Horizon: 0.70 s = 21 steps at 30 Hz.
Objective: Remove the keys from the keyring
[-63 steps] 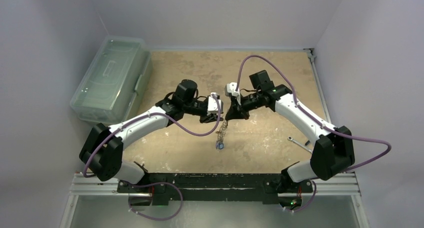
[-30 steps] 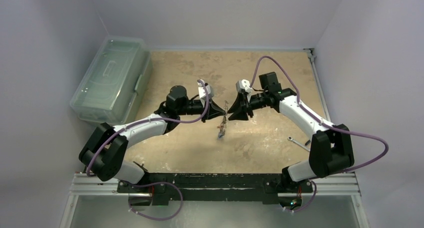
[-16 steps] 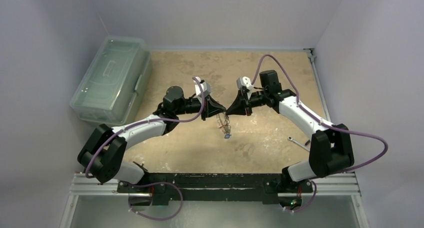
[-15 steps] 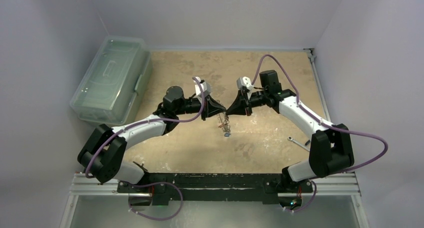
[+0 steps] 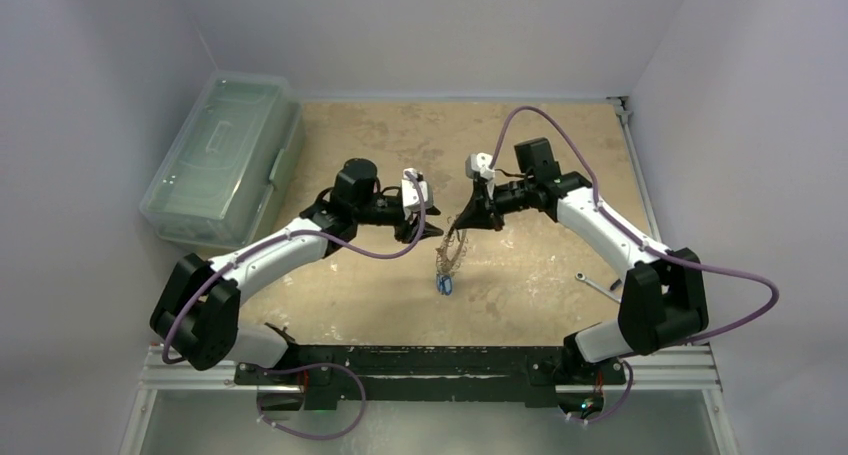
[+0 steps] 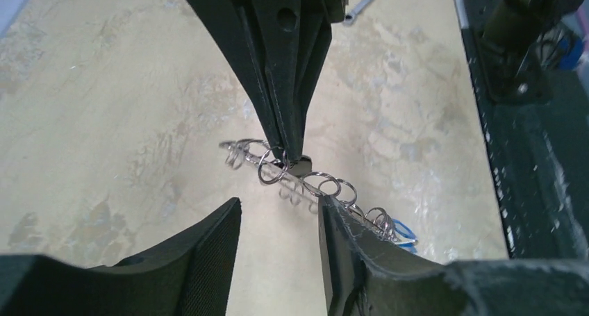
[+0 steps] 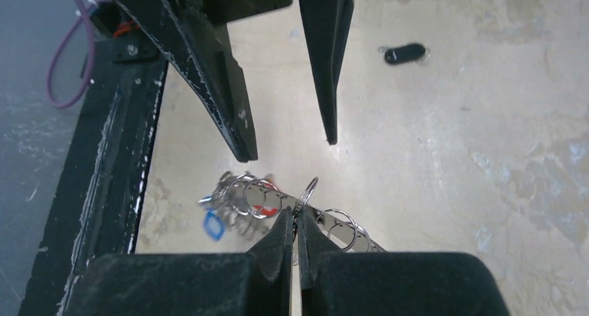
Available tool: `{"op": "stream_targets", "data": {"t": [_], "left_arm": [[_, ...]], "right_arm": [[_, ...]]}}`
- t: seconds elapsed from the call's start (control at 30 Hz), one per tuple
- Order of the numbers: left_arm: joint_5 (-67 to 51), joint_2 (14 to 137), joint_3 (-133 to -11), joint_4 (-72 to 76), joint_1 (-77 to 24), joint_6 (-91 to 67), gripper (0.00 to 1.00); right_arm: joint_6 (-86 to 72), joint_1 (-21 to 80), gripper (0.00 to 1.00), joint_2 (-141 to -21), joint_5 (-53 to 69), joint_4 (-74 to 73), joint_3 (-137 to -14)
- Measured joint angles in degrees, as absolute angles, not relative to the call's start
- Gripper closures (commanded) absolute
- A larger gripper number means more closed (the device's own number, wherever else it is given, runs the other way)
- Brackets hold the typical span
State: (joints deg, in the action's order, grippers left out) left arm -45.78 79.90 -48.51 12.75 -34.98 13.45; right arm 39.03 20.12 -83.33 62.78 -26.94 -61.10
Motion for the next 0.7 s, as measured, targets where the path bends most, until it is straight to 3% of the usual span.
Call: {"op": "stream_targets", "data": {"t": [0.13, 0.23, 0.3, 0.7], "left_arm": [[-45.7, 79.9, -51.7, 2.1, -35.0, 25.2, 0.53], [-45.9, 80.2, -53.1, -2.7, -35.0, 31.7, 0.66], [-46.5, 80.8, -54.1, -5.5, -35.0, 36.6, 0.69], [-47.1, 86.3, -60.5, -16.7, -39.9, 54.5, 0.67]], "right_arm": [[39.3, 23.1, 1.0, -83.5, 57.2, -29.4, -61.3], [40.0, 25.8, 1.0, -84.8, 53.9, -31.0, -61.5], [40.1, 26.7, 1.0, -85.3, 52.9, -31.9, -61.5], [40.5, 27.7, 1.0, -86.0, 49.9, -35.2, -64.9]]}}
